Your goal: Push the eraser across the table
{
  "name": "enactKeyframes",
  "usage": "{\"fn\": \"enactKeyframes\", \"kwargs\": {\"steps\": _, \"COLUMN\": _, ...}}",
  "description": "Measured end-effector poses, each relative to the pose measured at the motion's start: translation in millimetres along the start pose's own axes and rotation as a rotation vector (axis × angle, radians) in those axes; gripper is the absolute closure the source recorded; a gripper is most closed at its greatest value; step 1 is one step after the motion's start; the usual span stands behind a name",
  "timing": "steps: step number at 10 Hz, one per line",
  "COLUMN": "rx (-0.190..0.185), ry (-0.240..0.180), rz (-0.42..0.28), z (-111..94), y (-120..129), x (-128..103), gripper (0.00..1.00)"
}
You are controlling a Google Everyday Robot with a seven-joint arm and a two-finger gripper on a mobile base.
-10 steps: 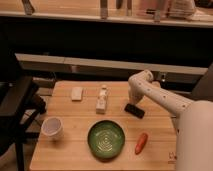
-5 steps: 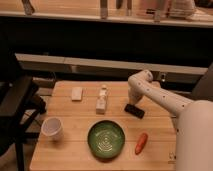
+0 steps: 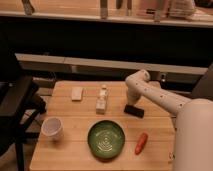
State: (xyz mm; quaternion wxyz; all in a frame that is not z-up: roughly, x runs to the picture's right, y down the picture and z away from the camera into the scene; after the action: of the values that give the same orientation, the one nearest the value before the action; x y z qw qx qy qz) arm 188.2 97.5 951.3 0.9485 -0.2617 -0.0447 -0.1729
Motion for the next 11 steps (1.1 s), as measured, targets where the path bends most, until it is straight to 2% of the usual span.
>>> {"fn": "enactKeyframes", "kwargs": {"steps": 2, "rx": -0.023, "ry": 0.012, "rz": -0.037, "z": 2, "y": 0, "x": -5, "gripper": 0.97}}
{"fn": "enactKeyframes", "kwargs": {"steps": 7, "rx": -0.025, "ry": 0.010, "rz": -0.043, "z": -1, "y": 1, "x": -7, "gripper": 0.97}}
{"fn": "enactKeyframes", "kwargs": {"steps": 8, "rx": -0.029, "ry": 0.011, "rz": -0.046, "z": 0, "y": 1, "x": -7, "gripper": 0.97}}
{"fn": "enactKeyframes", "kwargs": {"steps": 9, "rx": -0.050, "ry": 0.015, "rz": -0.060, "z": 2, "y": 1, "x": -10, "gripper": 0.97}}
{"fn": "enactKeyframes", "kwargs": {"steps": 11, "rx": -0.055, "ry": 0.015, "rz": -0.066, "z": 1, "y": 2, "x": -12, "gripper": 0.97}}
